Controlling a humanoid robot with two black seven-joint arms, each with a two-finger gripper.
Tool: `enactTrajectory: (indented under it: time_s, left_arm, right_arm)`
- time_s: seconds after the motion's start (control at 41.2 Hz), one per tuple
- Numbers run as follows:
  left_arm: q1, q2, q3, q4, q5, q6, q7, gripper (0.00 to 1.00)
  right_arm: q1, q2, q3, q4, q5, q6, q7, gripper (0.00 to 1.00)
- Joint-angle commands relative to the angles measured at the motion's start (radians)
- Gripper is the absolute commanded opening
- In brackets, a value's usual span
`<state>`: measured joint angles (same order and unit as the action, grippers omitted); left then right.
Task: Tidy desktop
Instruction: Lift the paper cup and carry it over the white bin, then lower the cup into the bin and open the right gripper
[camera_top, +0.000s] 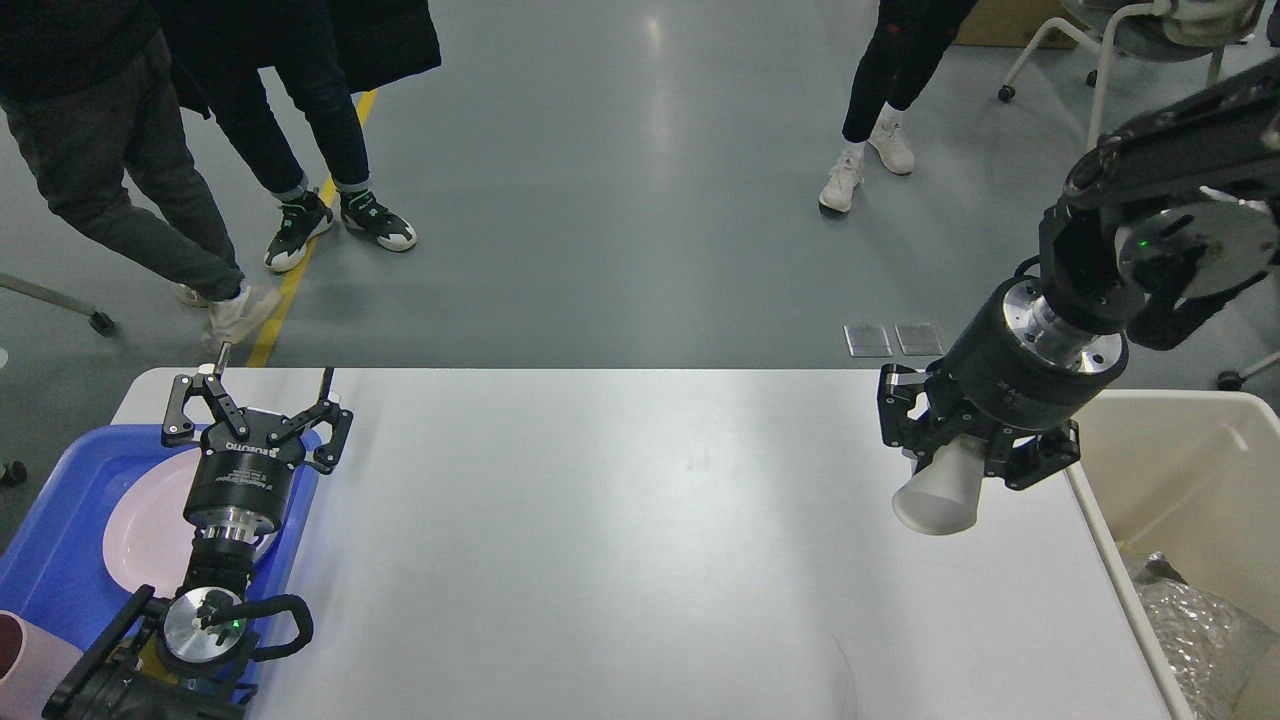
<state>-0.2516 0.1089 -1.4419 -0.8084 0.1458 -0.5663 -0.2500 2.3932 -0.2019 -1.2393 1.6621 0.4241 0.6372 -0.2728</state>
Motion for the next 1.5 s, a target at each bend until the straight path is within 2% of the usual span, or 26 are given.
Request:
enactTrajectory:
  time_s: [0.0, 0.267, 0.388, 0.558, 0.655, 0.848, 0.897, 0.945, 0.994, 1.188, 1.285, 1.406, 1.479]
  left_arm:
    - [0.0, 0.0, 0.0, 0.0, 0.0, 0.0, 0.0, 0.96]
    - [0.0, 0.0, 0.0, 0.0, 0.0, 0.0, 0.0, 0.96]
    - [0.0, 0.0, 0.0, 0.0, 0.0, 0.0, 0.0, 0.96]
    - [0.0, 0.0, 0.002, 0.0, 0.0, 0.0, 0.0, 0.96]
    - [0.0, 0.0, 0.002, 0.0, 0.0, 0.0, 0.0, 0.96]
    - [0.0, 0.0, 0.002, 0.0, 0.0, 0.0, 0.0, 0.96]
    - [0.0, 0.0, 0.002, 0.0, 0.0, 0.0, 0.0, 0.96]
    - [0.0, 0.0, 0.002, 0.0, 0.0, 0.0, 0.0, 0.96]
    - [0.0, 0.0, 0.002, 0.0, 0.0, 0.0, 0.0, 0.96]
    - [0.0, 0.0, 0.002, 0.0, 0.0, 0.0, 0.0, 0.96]
    - [0.0, 0.0, 0.002, 0.0, 0.0, 0.0, 0.0, 0.96]
    - [0.0, 0.0, 0.002, 0.0, 0.0, 0.0, 0.0, 0.96]
    - [0.0, 0.0, 0.002, 0.0, 0.0, 0.0, 0.0, 0.96]
  right_arm:
    - [0.02, 0.01, 0.006, 0.002, -0.001, 0.009, 0.0, 0.0]
    - [0.006, -0.01, -0.025, -0.015, -0.002, -0.017, 0.001, 0.0]
    - [-0.009, -0.027, -0.095, -0.045, -0.001, -0.056, 0.007, 0.0]
    - [-0.115, -0.112, -0.186, -0.148, -0.027, -0.077, 0.007, 0.0]
    - [-0.251, -0.226, -0.187, -0.284, -0.068, -0.086, 0.004, 0.0]
    - [-0.537, -0.346, -0.151, -0.551, -0.082, -0.135, 0.007, 0.0]
    - [-0.621, -0.364, -0.126, -0.634, -0.082, -0.14, 0.007, 0.0]
    - [-0.794, -0.398, -0.044, -0.807, -0.084, -0.14, 0.007, 0.0]
    - [-0.879, -0.409, -0.002, -0.892, -0.084, -0.14, 0.007, 0.0]
    - [-1.232, -0.395, 0.109, -1.231, -0.085, -0.154, 0.021, 0.0]
    - [-1.405, -0.337, 0.144, -1.38, -0.085, -0.195, 0.04, 0.0]
    - [-1.601, -0.263, 0.142, -1.533, -0.087, -0.296, 0.102, 0.0]
    - [-1.681, -0.219, 0.133, -1.57, -0.099, -0.378, 0.129, 0.0]
